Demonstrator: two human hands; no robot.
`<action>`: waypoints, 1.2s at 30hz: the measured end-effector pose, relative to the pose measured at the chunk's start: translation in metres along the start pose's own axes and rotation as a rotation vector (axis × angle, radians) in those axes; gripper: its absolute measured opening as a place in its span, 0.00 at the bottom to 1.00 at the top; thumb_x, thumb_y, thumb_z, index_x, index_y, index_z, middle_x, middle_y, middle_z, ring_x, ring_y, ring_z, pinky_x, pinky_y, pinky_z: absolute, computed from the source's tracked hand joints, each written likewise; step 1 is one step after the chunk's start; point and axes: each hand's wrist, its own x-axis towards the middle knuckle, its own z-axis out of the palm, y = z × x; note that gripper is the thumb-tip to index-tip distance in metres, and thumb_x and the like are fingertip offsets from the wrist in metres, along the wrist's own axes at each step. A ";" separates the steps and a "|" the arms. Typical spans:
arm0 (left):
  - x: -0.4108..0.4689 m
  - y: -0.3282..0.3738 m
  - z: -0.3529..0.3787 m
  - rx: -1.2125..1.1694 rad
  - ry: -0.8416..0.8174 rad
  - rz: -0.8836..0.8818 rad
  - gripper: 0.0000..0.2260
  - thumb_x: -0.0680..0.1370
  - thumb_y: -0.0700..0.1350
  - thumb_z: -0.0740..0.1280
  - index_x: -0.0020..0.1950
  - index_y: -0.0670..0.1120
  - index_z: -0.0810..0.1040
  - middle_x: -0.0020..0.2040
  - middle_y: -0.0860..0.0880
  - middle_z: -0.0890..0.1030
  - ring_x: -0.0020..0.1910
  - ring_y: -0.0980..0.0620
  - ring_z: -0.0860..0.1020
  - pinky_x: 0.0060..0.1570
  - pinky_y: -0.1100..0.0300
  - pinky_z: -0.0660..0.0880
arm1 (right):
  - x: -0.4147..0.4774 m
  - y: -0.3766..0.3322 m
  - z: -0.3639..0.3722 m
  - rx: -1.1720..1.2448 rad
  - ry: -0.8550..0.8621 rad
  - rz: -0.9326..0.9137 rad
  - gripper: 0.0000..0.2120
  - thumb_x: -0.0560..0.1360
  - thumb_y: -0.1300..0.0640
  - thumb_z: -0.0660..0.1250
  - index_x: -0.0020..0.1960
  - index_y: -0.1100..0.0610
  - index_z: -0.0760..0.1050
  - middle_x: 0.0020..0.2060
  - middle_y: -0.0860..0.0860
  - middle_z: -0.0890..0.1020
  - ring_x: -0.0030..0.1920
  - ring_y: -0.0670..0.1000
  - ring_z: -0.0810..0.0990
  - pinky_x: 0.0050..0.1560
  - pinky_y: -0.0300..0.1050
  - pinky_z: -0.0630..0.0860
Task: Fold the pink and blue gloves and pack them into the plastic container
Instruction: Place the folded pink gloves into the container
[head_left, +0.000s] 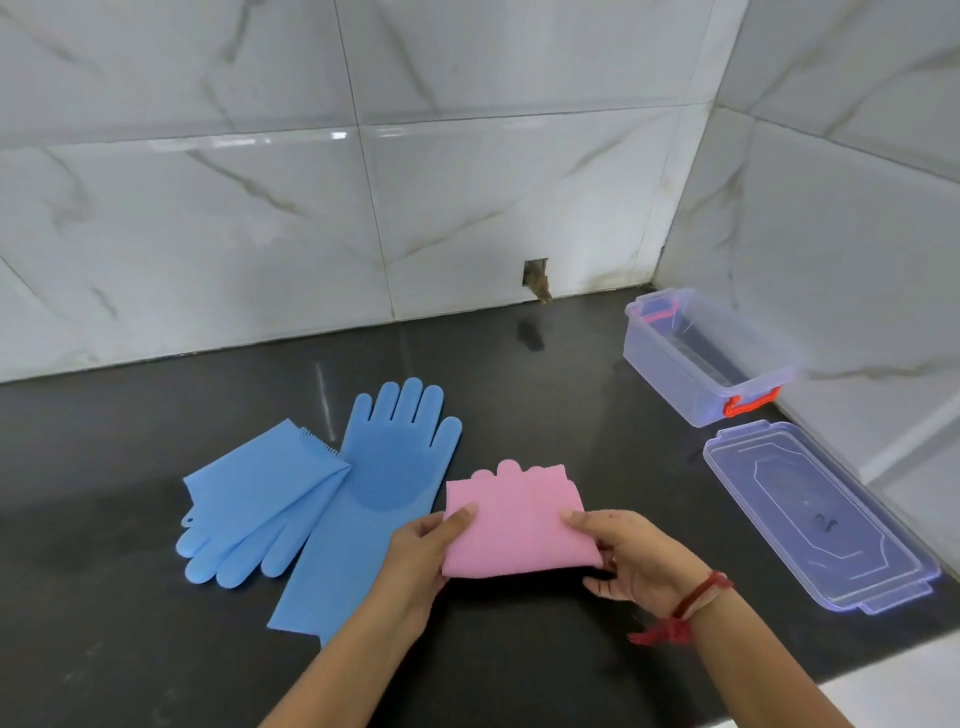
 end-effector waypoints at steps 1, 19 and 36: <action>0.000 0.004 0.000 -0.055 -0.065 -0.063 0.20 0.68 0.45 0.75 0.56 0.38 0.78 0.49 0.42 0.85 0.49 0.45 0.82 0.47 0.52 0.79 | -0.002 0.003 -0.001 0.034 -0.031 0.026 0.11 0.68 0.51 0.72 0.46 0.56 0.78 0.37 0.50 0.79 0.41 0.49 0.75 0.39 0.45 0.75; 0.065 0.119 0.151 0.371 -0.630 0.224 0.18 0.67 0.48 0.74 0.54 0.43 0.80 0.51 0.44 0.84 0.50 0.47 0.83 0.44 0.56 0.81 | -0.024 -0.080 -0.092 0.289 -0.002 -0.476 0.28 0.67 0.69 0.68 0.65 0.55 0.70 0.55 0.53 0.81 0.53 0.52 0.81 0.46 0.50 0.83; 0.211 0.196 0.367 1.295 -0.741 0.285 0.18 0.74 0.48 0.72 0.60 0.42 0.75 0.54 0.47 0.81 0.49 0.50 0.81 0.39 0.58 0.79 | 0.056 -0.182 -0.227 -0.377 0.548 -0.361 0.07 0.72 0.65 0.62 0.49 0.66 0.74 0.42 0.58 0.75 0.37 0.53 0.75 0.35 0.43 0.77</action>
